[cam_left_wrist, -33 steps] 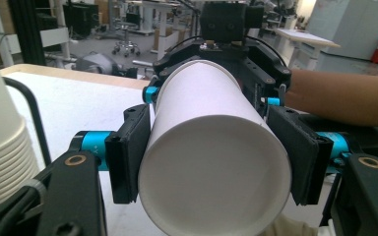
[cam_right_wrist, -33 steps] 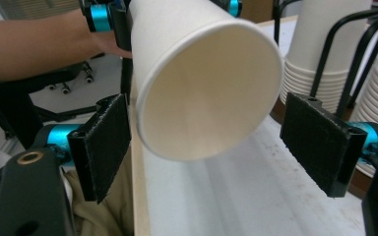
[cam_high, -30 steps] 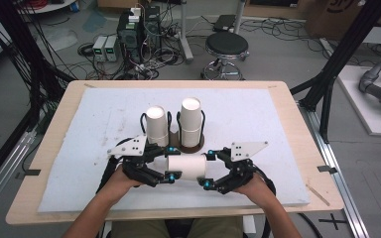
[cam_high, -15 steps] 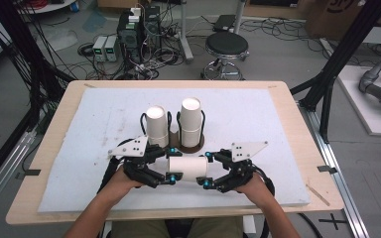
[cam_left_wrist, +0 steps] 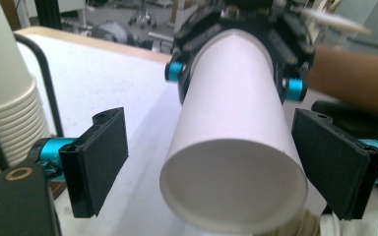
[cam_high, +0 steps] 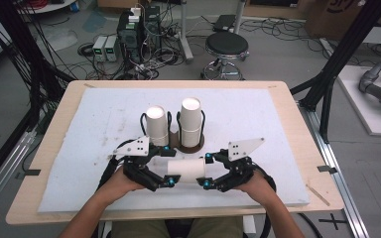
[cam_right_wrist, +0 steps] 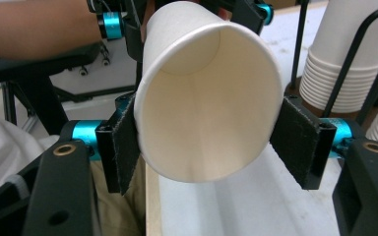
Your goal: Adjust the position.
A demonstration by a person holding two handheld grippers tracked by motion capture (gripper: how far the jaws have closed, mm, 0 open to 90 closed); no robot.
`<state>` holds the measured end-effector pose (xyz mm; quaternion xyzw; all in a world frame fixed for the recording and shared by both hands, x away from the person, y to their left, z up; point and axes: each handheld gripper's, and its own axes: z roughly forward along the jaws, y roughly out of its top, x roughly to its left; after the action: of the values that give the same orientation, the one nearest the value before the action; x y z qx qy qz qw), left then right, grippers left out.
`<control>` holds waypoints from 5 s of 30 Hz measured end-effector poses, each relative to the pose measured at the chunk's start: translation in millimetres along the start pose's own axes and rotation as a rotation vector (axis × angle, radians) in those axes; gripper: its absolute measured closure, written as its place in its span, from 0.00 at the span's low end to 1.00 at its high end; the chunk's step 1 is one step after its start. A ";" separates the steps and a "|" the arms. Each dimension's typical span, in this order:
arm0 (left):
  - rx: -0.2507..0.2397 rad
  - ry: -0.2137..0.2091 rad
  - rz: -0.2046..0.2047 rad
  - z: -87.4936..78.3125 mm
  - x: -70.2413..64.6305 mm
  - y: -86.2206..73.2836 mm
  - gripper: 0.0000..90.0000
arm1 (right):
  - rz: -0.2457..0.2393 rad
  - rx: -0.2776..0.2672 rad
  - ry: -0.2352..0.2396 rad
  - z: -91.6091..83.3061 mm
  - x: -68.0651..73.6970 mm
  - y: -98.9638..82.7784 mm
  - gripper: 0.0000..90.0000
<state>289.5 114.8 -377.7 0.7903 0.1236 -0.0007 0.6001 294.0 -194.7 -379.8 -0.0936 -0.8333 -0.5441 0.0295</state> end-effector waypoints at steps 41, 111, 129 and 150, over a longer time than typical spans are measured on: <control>0.309 0.047 0.161 14.7 -6.4 19.7 0.19 | -0.145 0.597 -0.090 24.9 6.0 91.7 0.36; 0.116 0.091 0.042 -1.8 7.9 -10.2 0.34 | -0.100 0.282 -0.163 -5.3 2.7 96.5 0.23; -0.131 0.343 -0.020 -64.0 19.6 -35.6 0.33 | 0.109 0.122 -0.492 -50.1 -17.2 8.5 0.23; -0.243 0.486 -0.009 -105.1 17.5 -53.5 0.33 | 0.151 -0.098 -0.712 -86.5 -11.6 -48.6 0.23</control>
<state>280.4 231.2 -401.7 0.6888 0.2668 0.2014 0.6433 291.7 -294.0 -390.2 -0.3397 -0.7549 -0.5131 -0.2268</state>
